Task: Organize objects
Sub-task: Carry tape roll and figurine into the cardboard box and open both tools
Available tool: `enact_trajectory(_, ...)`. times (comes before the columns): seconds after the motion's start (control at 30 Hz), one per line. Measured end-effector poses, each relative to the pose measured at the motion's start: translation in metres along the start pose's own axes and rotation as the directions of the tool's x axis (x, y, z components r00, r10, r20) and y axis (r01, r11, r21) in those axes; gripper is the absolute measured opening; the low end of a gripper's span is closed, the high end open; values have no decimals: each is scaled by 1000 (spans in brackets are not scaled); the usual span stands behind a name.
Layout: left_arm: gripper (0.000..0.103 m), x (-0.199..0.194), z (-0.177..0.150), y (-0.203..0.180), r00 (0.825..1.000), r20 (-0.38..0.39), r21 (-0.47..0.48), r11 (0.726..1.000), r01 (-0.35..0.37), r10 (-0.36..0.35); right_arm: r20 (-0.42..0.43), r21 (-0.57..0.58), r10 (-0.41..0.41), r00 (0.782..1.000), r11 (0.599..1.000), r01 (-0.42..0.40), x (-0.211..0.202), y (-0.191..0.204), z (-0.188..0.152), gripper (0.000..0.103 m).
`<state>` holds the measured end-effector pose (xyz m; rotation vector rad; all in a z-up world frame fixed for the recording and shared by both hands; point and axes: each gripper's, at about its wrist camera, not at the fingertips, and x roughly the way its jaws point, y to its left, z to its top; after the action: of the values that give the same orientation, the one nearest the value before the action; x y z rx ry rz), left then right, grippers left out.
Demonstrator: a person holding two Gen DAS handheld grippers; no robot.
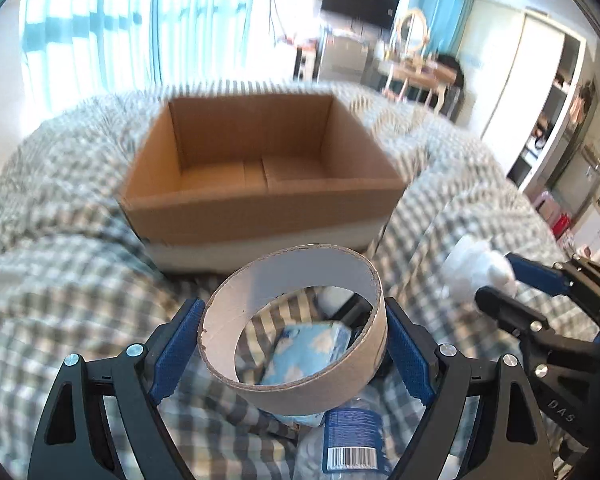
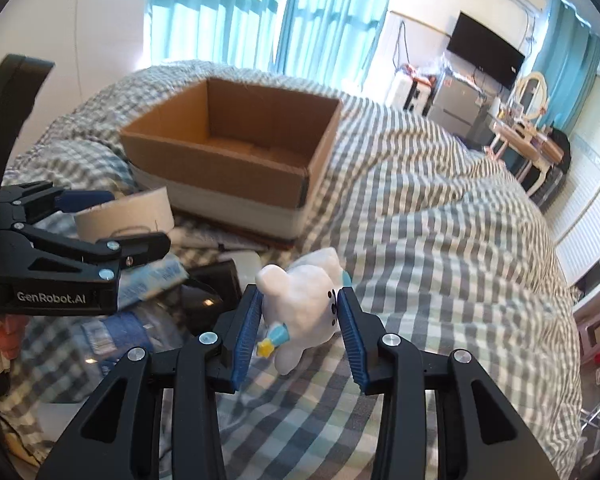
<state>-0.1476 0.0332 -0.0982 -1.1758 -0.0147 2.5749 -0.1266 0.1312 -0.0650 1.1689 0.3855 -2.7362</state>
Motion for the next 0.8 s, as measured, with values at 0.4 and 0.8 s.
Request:
enact_trajectory(0.4,89,-67,68,14,961,242,51,987,-151,135,224,-68,35,974,997,-20,-53,14,95,39)
enact_trajectory(0.8,89,-13,146,43,947,238,82,967,-240,215,215,-23,72,974,997,-69,26,5,205,39)
